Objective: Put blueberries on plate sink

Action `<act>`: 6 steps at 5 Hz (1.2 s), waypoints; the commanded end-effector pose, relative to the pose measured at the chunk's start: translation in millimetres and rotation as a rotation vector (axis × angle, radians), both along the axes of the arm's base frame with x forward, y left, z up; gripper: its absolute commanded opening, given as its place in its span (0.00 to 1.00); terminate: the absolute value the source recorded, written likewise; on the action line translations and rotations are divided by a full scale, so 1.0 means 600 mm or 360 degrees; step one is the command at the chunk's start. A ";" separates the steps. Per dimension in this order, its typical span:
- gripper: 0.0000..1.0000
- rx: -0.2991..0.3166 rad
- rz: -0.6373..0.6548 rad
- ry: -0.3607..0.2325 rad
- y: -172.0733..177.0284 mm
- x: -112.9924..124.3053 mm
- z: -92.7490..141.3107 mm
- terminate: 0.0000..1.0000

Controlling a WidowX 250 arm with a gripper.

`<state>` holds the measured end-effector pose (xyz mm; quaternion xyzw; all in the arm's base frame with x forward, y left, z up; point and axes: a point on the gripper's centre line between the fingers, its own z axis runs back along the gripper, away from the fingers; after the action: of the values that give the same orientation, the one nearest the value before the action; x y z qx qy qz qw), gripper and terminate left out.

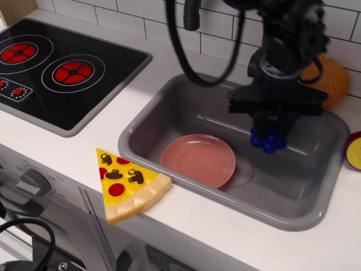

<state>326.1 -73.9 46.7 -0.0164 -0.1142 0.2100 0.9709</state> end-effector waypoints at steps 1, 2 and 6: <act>0.00 -0.0038 0.0046 0.0003 0.071 -0.018 0.034 0.00; 0.00 -0.0024 -0.0011 0.0068 0.110 -0.043 0.031 0.00; 1.00 0.0077 -0.0072 0.0091 0.135 -0.065 -0.004 0.00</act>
<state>275.5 6.5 31.8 0.0157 -0.0674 0.1873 0.9799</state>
